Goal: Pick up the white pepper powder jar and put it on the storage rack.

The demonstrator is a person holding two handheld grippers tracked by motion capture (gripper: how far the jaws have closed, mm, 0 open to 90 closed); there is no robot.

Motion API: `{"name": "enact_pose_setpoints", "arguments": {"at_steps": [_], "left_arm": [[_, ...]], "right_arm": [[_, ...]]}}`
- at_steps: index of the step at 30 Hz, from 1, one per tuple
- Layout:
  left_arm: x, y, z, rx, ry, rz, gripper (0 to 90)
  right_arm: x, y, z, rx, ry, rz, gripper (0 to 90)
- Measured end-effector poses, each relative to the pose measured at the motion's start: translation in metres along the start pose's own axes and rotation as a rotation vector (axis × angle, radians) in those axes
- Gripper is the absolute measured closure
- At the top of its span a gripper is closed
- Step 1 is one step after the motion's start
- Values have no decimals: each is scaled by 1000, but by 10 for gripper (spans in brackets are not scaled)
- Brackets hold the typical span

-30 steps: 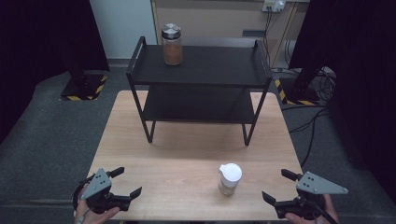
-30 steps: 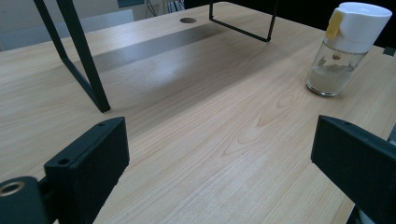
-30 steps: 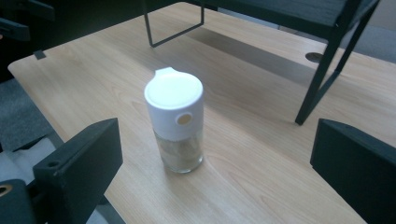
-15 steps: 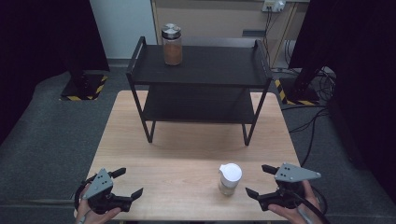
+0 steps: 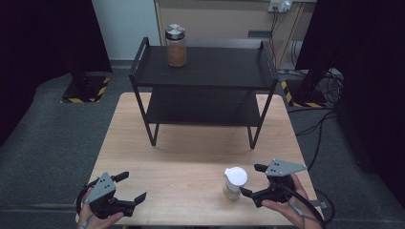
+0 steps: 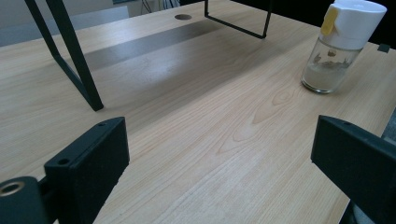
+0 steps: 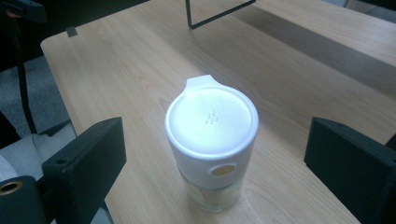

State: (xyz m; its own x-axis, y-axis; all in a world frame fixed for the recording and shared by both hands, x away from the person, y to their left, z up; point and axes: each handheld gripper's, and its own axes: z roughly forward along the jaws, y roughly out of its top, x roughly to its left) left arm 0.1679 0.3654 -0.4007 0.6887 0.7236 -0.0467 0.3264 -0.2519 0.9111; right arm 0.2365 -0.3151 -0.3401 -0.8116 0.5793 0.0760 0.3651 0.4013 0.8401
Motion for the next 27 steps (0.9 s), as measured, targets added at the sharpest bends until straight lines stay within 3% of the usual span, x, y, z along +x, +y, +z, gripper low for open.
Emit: {"name": "enact_pose_setpoints", "arguments": {"at_steps": [12, 22, 24, 27], "left_arm": [[-1, 1, 0, 5, 1, 6, 34], [-1, 1, 0, 8, 1, 7, 34], [-1, 1, 0, 8, 1, 7, 34], [-1, 1, 0, 8, 2, 9, 34]], "right_arm": [[-12, 2, 27, 51, 49, -32, 74], [-13, 4, 45, 71, 59, -59, 169], [-12, 5, 48, 73, 57, -77, 234], [-11, 6, 50, 72, 51, -79, 262]]}}
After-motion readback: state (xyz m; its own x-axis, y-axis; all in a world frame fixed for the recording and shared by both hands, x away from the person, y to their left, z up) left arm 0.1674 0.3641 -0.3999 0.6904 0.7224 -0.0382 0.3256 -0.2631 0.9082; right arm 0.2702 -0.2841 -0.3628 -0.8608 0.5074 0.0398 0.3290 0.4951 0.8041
